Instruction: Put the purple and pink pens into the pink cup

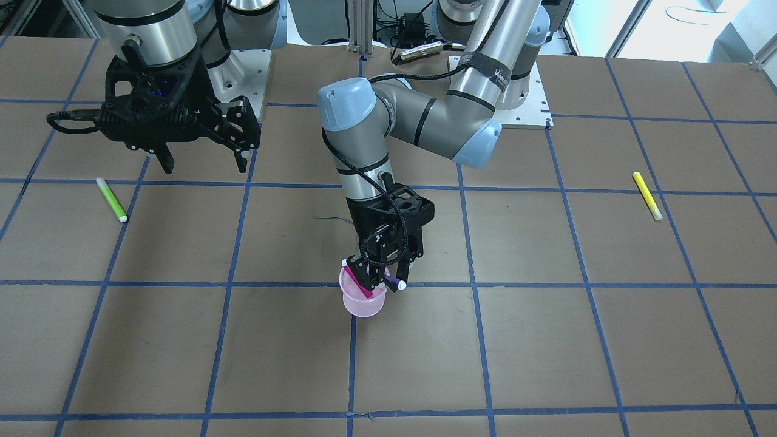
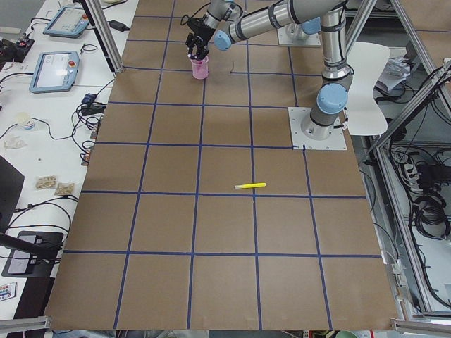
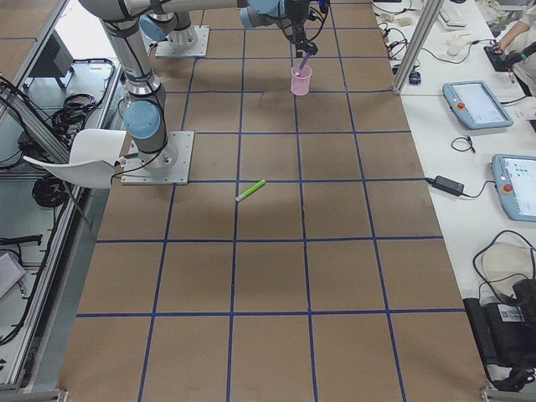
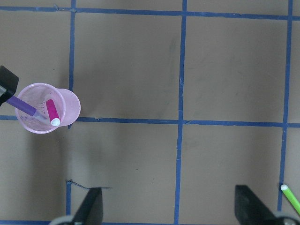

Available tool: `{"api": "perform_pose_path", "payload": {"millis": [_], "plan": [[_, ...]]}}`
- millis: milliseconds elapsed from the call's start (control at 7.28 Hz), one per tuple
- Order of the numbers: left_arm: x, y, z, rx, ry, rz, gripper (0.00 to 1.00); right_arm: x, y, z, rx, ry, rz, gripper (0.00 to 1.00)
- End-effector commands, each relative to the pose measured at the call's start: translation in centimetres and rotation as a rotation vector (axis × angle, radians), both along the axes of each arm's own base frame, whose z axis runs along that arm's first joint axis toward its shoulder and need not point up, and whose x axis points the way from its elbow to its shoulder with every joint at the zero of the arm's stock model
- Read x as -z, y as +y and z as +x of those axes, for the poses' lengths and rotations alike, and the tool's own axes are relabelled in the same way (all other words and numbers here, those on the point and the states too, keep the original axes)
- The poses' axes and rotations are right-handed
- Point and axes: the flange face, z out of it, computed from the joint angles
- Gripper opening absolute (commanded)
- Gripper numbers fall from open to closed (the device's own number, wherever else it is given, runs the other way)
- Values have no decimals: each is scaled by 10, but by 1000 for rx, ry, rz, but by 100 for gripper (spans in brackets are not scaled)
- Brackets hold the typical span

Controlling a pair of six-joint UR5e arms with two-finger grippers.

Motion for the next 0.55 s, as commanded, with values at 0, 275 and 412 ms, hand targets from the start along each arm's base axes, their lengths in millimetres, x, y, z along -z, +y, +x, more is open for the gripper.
{"api": "perform_pose_path", "payload": {"millis": [0, 275, 412], "plan": [[9, 0, -3, -31, 11, 0, 0, 0, 0, 0, -1, 0, 0, 100], [6, 8, -14, -18, 17, -9, 57, 0, 1, 2, -7, -2, 1, 100], [0, 9, -14, -15, 23, -18, 78, -1, 1, 2, -8, -4, -1, 100]]}}
